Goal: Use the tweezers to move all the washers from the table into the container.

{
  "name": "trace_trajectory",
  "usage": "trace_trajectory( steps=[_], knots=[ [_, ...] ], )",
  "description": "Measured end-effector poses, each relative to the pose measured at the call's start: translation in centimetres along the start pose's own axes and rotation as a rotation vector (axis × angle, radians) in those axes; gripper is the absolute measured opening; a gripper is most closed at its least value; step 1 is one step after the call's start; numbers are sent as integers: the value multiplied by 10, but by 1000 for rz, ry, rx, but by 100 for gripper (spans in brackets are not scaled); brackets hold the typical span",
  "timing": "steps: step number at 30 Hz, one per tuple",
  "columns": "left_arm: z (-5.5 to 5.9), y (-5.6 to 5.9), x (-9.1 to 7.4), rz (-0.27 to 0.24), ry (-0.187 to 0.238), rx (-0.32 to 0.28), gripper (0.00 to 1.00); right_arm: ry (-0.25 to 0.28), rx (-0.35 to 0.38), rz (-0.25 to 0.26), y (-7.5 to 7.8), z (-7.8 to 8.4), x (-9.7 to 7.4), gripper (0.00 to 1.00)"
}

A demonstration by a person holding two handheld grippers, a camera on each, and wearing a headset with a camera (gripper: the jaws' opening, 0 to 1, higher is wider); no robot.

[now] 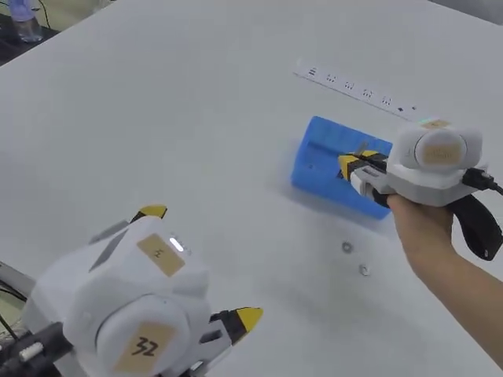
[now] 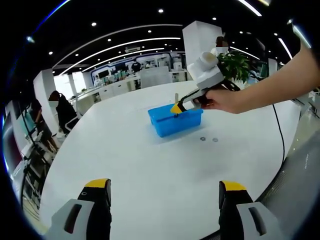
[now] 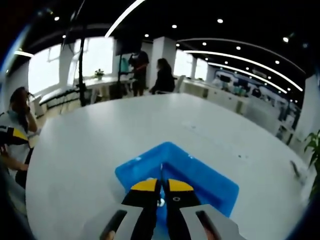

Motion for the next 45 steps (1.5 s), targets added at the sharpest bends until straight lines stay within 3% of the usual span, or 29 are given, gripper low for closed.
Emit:
trace_trajectory(
  steps=[9,12,19,27,31,38,45],
  knots=[
    [1,-1,0,-10,-3,-5,91,-39,49,-7,2,-7,2,3],
    [1,-2,0,-15,0,-8,91,-16,42,4,3,-12,-3,3],
    [1,-2,-1,-12,1,-8,91,58,63,6,2,-32,-33,3],
    [0,-1,-1,-7,4,-2,91,111,54,-10,-2,-42,-64,2],
    [0,-1,-1,-9,3,-6,90,120,67,-22,-13,-38,-80,2],
    [1,-1,-1,-9,-3,0,90,115,91,-42,-22,-27,-92,2],
    [1,-1,0,-10,-7,0,90,47,90,-71,-41,-2,-98,3]
  ],
)
Point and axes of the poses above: the centre of the closed fingertips' face, and the gripper's own axes: x roughly forward along the fingers, y roughly to its right, z roughly out of its underside, the point moved 7 cm from there along -x, roughly backward along the fingers, and after that the axes turned 1 degree about -z, right-handed, at the moved point
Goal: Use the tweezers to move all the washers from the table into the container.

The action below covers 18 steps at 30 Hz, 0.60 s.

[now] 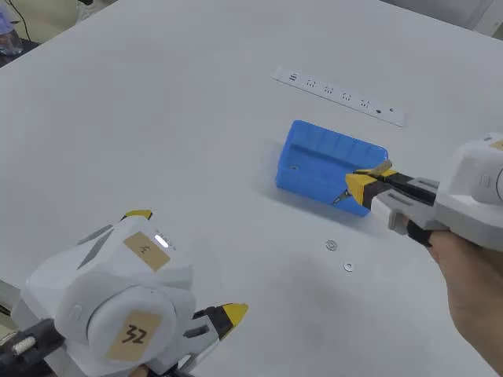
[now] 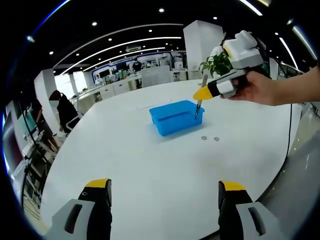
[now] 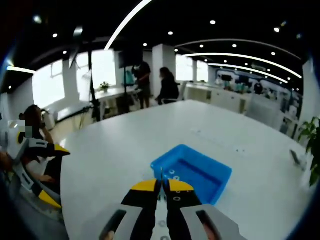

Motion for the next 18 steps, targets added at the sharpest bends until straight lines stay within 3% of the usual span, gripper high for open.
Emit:
trace_trajectory(
  steps=[11,18],
  knots=[
    [0,0,0,0,-1,0,90,-100,0,-17,-3,35,6,3],
    [0,0,0,2,-3,2,90,-130,-32,-21,-3,42,10,3]
  ],
)
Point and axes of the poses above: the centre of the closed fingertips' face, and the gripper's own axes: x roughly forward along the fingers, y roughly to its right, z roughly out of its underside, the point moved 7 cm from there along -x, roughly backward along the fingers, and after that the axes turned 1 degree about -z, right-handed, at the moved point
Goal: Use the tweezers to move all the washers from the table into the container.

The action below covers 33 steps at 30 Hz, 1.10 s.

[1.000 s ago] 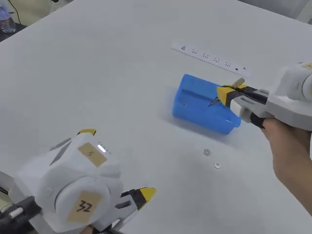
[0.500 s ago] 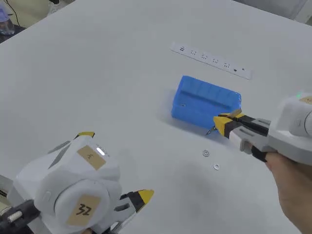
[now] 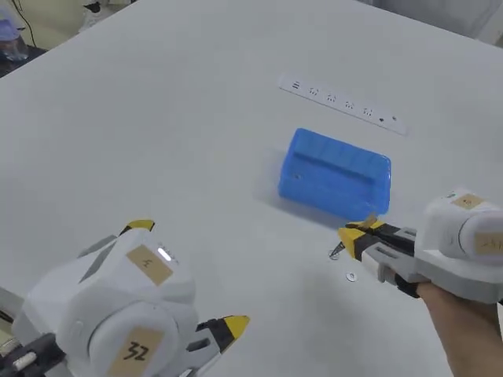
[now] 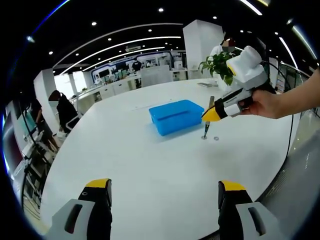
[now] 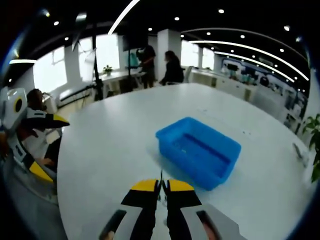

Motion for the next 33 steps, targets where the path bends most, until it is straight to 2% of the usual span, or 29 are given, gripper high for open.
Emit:
trace_trajectory(
  steps=[7,11,14,17,21,25,30,33],
  knots=[
    [0,0,0,-1,-2,0,90,-19,19,-3,7,6,6,3],
    [1,-1,0,-2,-4,0,89,0,45,1,8,6,5,3],
    [1,0,0,-1,-4,5,89,4,35,-6,9,6,7,3],
    [1,-1,0,-3,-5,4,89,-2,-37,7,10,7,7,2],
    [1,-1,0,-6,-8,2,89,10,37,18,12,9,5,2],
    [2,-1,1,-6,-8,2,89,5,64,25,16,10,4,2],
    [1,-1,0,-2,-5,5,89,-24,60,19,13,6,3,2],
    [1,-1,0,-2,-3,4,89,0,79,18,12,1,-2,2]
  ],
)
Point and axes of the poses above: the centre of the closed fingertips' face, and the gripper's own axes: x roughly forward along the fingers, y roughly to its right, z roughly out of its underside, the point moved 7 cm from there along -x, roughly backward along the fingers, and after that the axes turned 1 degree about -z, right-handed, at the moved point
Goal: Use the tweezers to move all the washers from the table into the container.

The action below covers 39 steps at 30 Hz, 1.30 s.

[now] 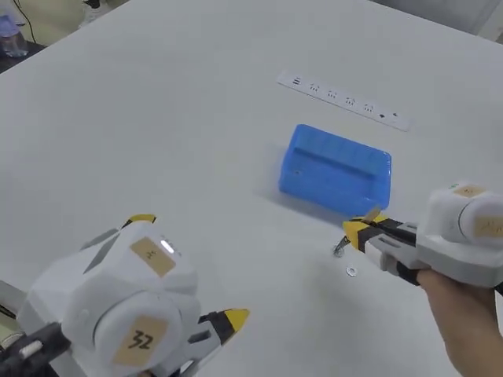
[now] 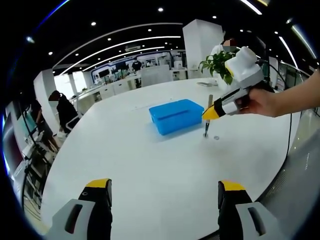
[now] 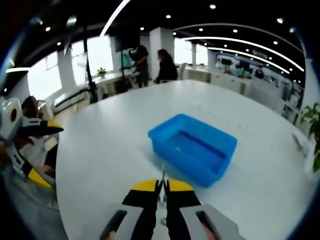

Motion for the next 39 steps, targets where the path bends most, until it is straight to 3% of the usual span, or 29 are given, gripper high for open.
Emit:
trace_trajectory(
  steps=[4,13,22,32,39],
  knots=[
    [0,0,0,0,4,-2,89,16,34,-12,-1,-6,-7,2],
    [-1,0,-1,3,8,-2,90,82,44,22,1,-29,-28,2],
    [-1,1,-1,5,10,-1,90,134,26,36,8,-54,-32,1],
    [-2,2,0,10,13,0,90,173,-1,46,25,-78,-15,2],
    [-3,3,-1,21,23,-7,92,160,-12,52,35,-82,14,2]
  ],
)
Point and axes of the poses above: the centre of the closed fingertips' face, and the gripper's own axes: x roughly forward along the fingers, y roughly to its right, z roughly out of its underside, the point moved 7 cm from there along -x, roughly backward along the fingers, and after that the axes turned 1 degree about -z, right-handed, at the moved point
